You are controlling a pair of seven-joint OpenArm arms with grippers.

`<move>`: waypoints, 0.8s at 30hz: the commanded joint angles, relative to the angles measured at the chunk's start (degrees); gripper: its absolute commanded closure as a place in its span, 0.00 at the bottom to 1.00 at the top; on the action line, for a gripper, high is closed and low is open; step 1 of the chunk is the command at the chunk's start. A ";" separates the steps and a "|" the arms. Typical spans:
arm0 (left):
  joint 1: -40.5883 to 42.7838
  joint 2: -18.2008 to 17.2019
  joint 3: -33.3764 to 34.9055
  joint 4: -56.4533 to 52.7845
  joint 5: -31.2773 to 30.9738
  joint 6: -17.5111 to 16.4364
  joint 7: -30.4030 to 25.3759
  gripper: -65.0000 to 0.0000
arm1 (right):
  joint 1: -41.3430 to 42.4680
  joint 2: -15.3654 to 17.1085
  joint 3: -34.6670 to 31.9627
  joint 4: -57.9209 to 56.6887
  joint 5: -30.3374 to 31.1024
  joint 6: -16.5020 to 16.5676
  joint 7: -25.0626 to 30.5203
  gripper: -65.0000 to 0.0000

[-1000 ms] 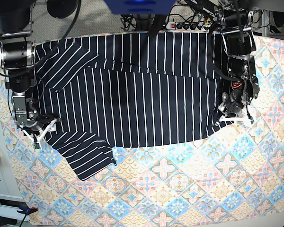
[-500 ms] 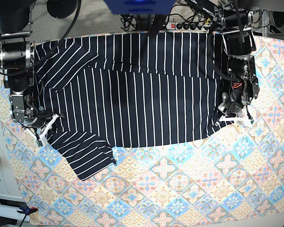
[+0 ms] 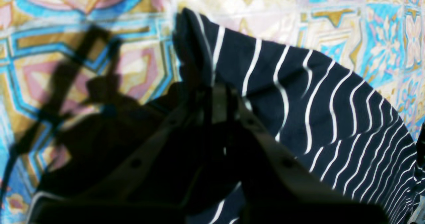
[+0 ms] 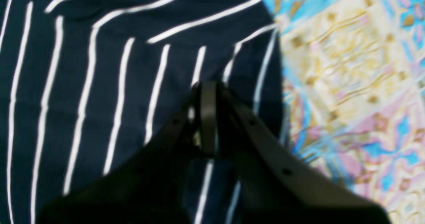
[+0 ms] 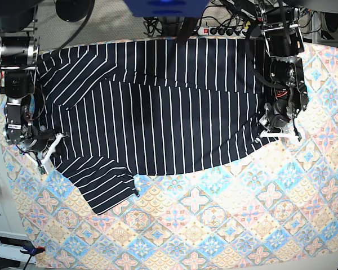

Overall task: Fold the T-shirt properly
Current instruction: 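Pinch the side edges of the shirt with both grippers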

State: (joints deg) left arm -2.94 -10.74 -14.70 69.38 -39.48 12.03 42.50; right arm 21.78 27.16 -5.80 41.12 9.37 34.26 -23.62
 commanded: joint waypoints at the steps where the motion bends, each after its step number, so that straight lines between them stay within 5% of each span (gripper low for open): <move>1: -0.71 -0.55 -0.03 0.99 0.32 0.14 -0.17 1.00 | 1.65 0.93 0.92 0.77 0.61 -0.02 2.12 0.97; 5: -0.71 -0.55 0.15 0.99 0.14 0.14 -0.17 1.00 | 2.00 0.84 0.66 0.68 -2.11 -1.25 6.34 0.83; 9: -0.71 -0.55 0.15 0.99 0.06 0.14 -0.17 1.00 | 3.67 -0.74 1.01 0.50 -10.46 -8.28 7.48 0.60; 14: -0.62 -0.55 -0.03 0.99 0.06 0.14 -0.17 1.00 | 6.48 -2.41 0.40 -5.30 -14.33 -8.90 7.48 0.40; 24: 0.43 -0.55 -0.03 0.99 -0.03 0.14 -0.61 1.00 | 8.24 -2.50 -3.30 -15.50 -14.33 -8.90 16.19 0.36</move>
State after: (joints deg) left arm -2.02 -10.76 -14.59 69.56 -39.81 11.77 41.54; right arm 28.71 23.88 -9.13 25.21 -4.75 25.21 -7.90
